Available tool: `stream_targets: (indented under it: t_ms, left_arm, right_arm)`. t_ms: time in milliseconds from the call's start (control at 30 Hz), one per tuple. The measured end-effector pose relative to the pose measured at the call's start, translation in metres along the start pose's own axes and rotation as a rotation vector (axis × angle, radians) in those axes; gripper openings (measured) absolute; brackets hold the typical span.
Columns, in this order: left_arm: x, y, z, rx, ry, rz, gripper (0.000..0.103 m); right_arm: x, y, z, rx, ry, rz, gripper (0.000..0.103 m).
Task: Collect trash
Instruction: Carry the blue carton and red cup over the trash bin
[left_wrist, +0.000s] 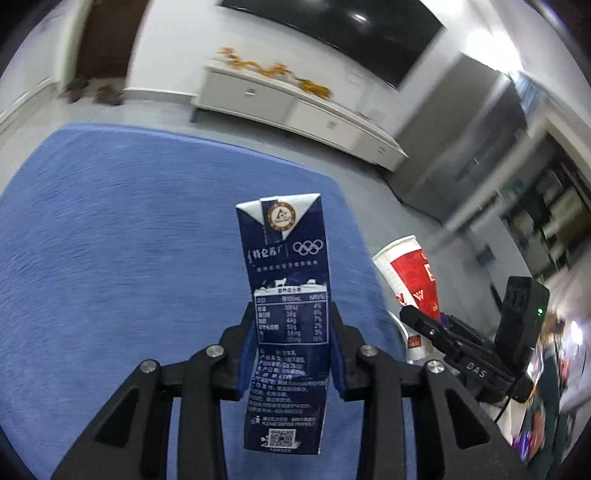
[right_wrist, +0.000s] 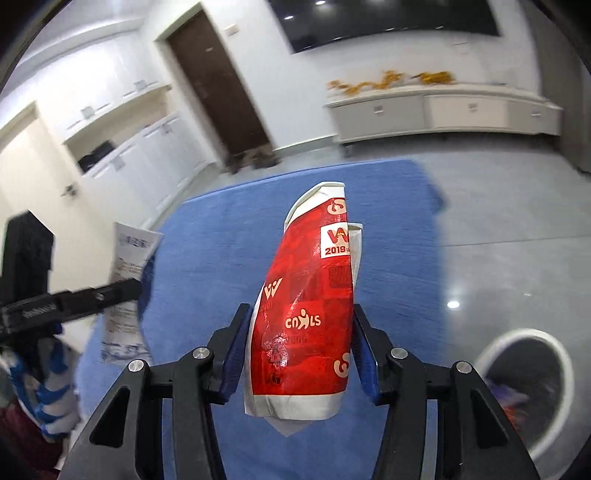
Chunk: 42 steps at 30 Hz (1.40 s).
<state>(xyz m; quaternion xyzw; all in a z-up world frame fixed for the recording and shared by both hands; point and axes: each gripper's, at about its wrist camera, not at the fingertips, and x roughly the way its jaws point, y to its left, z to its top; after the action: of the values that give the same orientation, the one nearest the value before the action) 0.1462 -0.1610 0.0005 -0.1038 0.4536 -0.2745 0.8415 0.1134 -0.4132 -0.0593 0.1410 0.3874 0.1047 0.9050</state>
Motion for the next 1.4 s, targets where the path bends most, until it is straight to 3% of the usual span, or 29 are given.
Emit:
stream_targets:
  t_ms: [300,567,933,1200,1400]
  left_arm:
    - [0.072,-0.141,0.004,0.232,0.115,-0.141,0.032]
    - [0.159,-0.231,-0.002,0.322,0.231,-0.212,0.032]
    - [0.251,-0.257,-0.016,0.331,0.316,-0.180,0.032]
    - [0.282,-0.263,-0.028,0.351,0.336,-0.157,0.032]
    - [0.288,-0.279,-0.041,0.400,0.309,-0.118,0.032]
  right_arm:
    - [-0.065,-0.129,-0.048,0.180,-0.007,-0.224,0.051]
    - [-0.068,-0.211,-0.081,0.324,0.024,-0.320,0.051]
    - [-0.046,-0.264,-0.093,0.418,0.044,-0.359,0.051]
    - [-0.036,-0.287,-0.104,0.451,0.063,-0.361,0.051]
    - [-0.033,-0.292,-0.111,0.461,0.070,-0.356,0.051]
